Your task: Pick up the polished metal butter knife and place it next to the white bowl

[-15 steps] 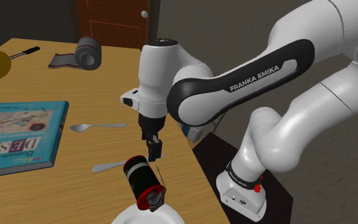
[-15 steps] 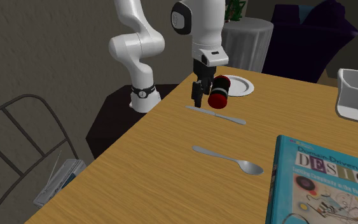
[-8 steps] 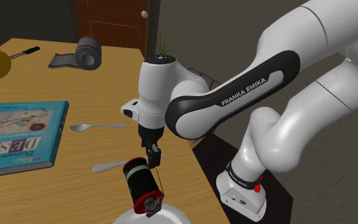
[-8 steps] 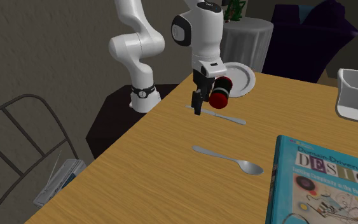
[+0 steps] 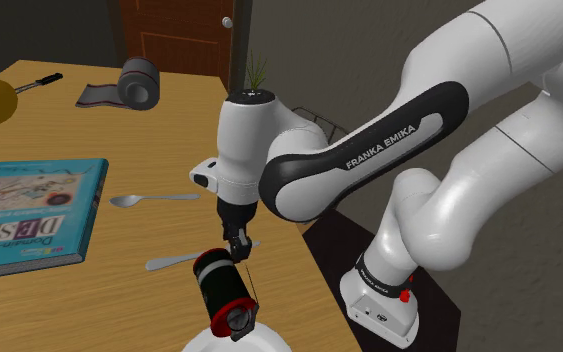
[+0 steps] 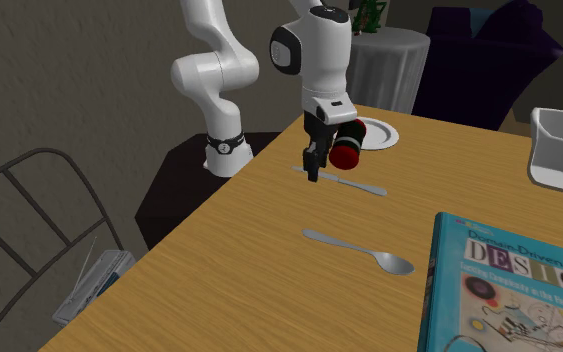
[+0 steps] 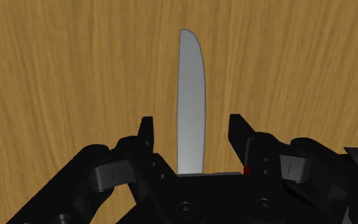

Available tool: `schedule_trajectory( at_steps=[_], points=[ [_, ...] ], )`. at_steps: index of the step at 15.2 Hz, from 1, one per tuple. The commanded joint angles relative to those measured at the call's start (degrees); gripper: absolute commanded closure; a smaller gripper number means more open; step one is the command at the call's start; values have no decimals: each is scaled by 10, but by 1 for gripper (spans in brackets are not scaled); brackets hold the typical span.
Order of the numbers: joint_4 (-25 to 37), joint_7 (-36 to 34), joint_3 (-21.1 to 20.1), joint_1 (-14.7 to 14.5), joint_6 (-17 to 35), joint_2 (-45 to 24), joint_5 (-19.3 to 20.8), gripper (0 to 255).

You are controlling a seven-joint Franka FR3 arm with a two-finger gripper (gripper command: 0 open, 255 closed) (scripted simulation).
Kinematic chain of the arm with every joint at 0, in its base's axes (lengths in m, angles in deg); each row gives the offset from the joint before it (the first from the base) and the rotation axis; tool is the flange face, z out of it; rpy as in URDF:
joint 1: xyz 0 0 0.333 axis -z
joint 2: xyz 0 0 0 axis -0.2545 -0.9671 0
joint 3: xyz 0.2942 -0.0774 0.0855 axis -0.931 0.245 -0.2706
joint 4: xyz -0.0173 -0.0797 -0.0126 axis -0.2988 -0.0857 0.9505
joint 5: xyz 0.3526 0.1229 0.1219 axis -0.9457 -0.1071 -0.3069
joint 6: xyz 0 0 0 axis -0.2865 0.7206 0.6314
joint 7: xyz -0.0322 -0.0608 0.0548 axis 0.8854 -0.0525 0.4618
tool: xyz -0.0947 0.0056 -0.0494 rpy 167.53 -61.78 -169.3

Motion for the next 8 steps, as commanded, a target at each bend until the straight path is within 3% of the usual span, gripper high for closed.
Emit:
schedule_trajectory(
  at_steps=[1,8],
  points=[
    [0,0,0,0,0,0,0,255],
    [-1,1,1,0,-1,2,0,255]
  ],
)
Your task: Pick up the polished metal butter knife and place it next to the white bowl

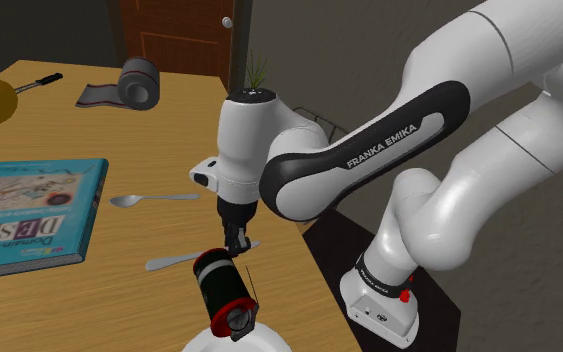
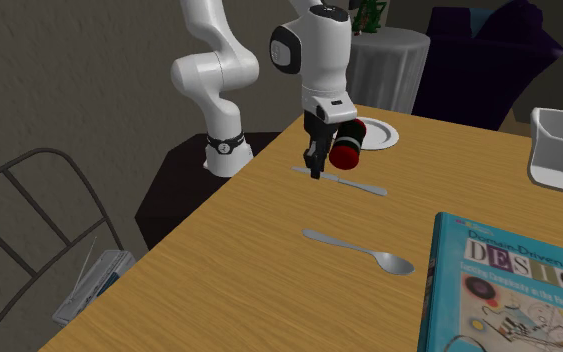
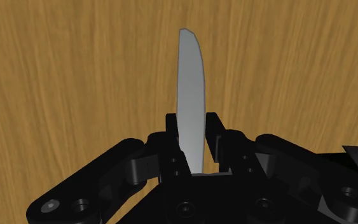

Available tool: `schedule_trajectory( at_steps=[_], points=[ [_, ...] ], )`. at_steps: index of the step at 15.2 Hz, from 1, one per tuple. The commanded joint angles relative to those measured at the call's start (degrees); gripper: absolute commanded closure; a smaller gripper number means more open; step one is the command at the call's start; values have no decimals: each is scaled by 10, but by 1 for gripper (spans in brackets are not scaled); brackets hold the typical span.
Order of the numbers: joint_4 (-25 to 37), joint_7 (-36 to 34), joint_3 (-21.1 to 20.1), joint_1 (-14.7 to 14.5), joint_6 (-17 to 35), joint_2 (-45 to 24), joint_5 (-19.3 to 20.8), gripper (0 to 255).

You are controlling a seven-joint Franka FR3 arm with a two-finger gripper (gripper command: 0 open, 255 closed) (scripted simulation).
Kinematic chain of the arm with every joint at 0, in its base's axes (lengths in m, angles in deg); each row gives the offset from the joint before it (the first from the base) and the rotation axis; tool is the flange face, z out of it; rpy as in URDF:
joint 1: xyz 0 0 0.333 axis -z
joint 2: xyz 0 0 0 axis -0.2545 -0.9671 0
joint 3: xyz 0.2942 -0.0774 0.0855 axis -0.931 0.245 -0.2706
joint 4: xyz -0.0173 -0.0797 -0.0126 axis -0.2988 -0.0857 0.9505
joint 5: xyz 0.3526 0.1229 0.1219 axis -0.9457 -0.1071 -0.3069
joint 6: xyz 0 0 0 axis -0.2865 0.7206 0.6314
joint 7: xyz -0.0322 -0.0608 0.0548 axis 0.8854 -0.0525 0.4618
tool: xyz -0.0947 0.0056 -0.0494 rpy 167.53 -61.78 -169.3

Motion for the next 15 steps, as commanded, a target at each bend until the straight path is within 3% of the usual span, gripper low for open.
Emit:
schedule_trajectory(
  at_steps=[1,15],
  points=[
    [0,-1,-1,0,1,-3,0,255],
    [60,2,17,-2,-131,70,3,255]
  ],
)
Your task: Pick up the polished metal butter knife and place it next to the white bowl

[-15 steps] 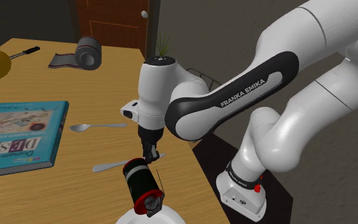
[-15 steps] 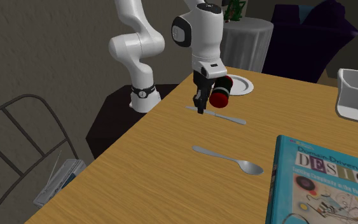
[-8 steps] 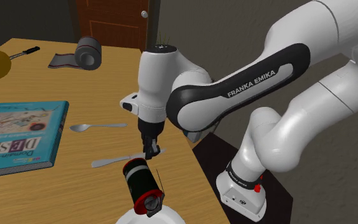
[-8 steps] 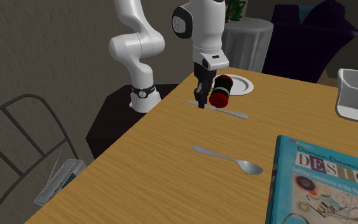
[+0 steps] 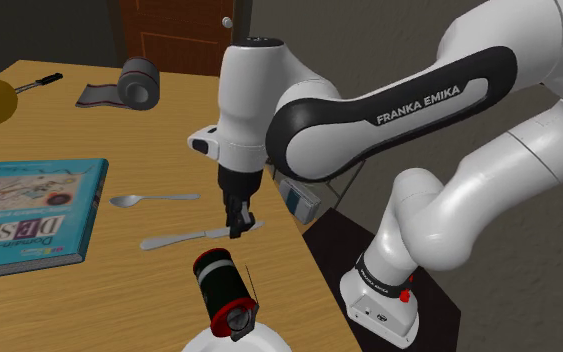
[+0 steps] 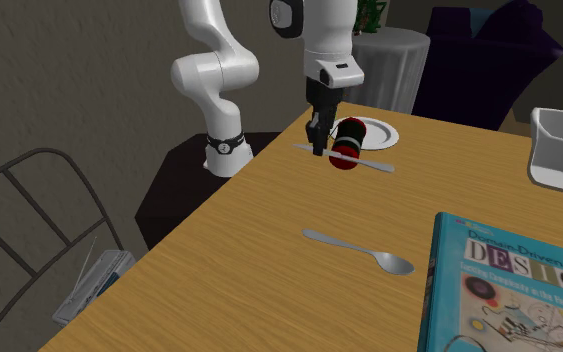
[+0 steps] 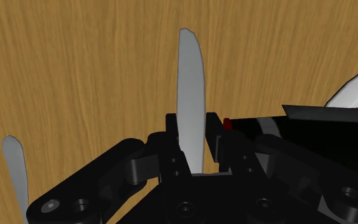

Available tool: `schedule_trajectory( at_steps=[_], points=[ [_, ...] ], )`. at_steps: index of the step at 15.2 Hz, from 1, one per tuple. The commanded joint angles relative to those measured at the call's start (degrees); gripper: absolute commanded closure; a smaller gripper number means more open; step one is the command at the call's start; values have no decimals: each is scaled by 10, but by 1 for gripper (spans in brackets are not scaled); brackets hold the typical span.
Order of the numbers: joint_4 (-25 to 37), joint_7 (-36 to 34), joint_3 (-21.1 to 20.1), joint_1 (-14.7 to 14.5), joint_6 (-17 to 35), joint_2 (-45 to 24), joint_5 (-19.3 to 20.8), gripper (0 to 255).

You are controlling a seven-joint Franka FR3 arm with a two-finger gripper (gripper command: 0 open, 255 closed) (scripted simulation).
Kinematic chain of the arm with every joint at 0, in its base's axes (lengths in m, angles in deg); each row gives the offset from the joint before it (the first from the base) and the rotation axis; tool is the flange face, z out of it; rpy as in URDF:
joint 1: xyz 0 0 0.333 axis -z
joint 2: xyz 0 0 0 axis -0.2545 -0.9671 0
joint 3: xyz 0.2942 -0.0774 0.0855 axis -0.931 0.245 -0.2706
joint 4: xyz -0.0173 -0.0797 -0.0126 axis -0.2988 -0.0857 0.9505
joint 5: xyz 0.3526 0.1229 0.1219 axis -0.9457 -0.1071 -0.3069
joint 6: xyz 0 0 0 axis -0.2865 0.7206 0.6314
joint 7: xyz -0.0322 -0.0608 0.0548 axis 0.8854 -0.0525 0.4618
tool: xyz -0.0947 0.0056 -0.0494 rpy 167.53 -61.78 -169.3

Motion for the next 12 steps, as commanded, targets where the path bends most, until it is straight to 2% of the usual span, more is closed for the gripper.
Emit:
schedule_trajectory(
  at_steps=[1,12],
  points=[
    [9,1,3,0,-18,9,1,255],
    [73,-1,15,2,-112,38,7,255]
  ],
)
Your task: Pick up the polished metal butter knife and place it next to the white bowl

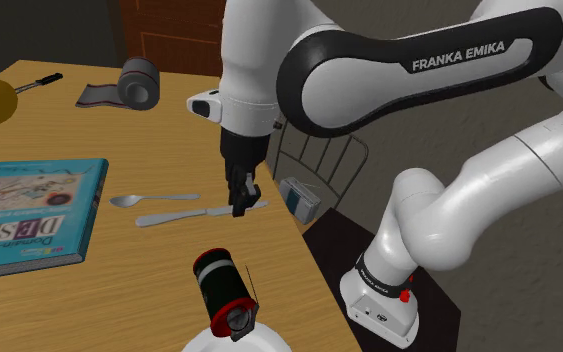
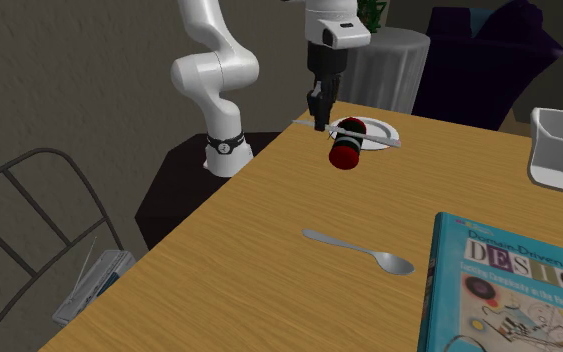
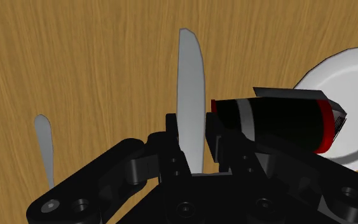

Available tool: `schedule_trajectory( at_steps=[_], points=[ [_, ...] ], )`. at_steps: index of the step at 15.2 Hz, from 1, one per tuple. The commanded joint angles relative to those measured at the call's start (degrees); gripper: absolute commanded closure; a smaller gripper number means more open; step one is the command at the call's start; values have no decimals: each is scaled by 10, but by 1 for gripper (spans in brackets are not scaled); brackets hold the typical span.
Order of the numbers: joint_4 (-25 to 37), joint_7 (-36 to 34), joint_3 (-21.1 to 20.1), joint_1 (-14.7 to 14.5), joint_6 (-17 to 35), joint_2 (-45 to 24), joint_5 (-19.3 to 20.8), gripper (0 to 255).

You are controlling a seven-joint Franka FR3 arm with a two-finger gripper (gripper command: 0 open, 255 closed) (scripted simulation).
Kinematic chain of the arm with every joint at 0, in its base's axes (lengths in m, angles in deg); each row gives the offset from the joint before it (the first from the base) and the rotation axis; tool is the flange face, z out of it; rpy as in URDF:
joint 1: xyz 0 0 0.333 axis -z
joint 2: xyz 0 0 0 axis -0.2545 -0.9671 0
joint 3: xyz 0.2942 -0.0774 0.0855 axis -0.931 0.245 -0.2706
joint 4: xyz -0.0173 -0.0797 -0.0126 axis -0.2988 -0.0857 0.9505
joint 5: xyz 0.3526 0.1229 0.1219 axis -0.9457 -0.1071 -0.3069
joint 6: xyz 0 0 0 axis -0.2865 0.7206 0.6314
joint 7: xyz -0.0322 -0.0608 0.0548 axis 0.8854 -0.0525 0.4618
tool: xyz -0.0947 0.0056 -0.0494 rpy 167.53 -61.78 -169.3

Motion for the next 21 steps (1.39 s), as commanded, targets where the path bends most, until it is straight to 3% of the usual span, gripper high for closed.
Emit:
schedule_trajectory(
  at_steps=[1,14,21],
  points=[
    [13,0,2,1,-17,3,1,255],
    [105,-3,13,4,-116,12,10,255],
    [169,-104,-69,-19,-103,-56,-10,255]
  ],
)
